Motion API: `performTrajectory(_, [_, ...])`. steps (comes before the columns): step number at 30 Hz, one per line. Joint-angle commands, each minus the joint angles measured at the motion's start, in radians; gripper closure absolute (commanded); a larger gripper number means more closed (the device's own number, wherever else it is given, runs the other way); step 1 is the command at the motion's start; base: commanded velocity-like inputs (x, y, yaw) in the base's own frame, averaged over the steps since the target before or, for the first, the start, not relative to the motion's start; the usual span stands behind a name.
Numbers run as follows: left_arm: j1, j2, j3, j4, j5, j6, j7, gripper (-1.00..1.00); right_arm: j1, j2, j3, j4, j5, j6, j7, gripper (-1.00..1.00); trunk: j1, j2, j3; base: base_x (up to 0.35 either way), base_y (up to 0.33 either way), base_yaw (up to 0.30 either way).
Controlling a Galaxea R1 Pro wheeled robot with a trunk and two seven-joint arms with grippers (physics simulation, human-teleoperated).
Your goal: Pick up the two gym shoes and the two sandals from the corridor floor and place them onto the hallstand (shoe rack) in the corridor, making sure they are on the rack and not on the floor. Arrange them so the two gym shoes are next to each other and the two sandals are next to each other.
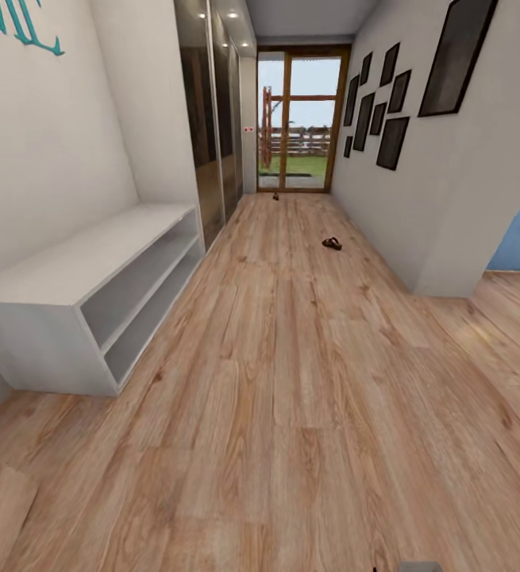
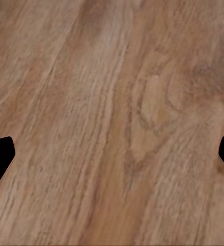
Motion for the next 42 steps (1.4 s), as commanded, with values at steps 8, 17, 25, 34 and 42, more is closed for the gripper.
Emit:
performTrajectory(8, [0.000,-0.001,0.006,0.001,-0.007,-0.003,-0.012,-1.00,0.000,0.000,-0.008,0.001,0.011,-0.003,-0.004,-1.00,0.000,0.000,-0.001,0.339,0.000,0.000])
performTrajectory(17, [0.001,-0.003,0.003,0.001,-0.012,-0.003,-0.019,-1.00,0.000,0.000,-0.008,0.001,0.011,-0.003,-0.004,-1.00,0.000,0.000,-0.001,0.339,0.000,0.000])
performTrajectory(25, [0.001,-0.003,0.002,0.001,-0.013,-0.003,-0.021,-1.00,0.000,0.000,-0.008,0.001,0.011,-0.003,-0.004,-1.00,0.000,0.000,-0.001,0.339,0.000,0.000])
performTrajectory(34, [0.001,-0.011,0.002,0.002,-0.015,-0.003,-0.022,-1.00,0.000,0.000,-0.008,0.001,0.011,-0.003,-0.004,-1.00,0.000,0.000,-0.001,0.339,0.000,0.000])
performTrajectory(42, [0.001,-0.017,0.000,0.002,-0.016,-0.002,-0.022,-1.00,0.000,0.000,-0.008,0.001,0.011,-0.003,-0.004,-1.00,0.000,0.000,-0.001,0.339,0.000,0.000])
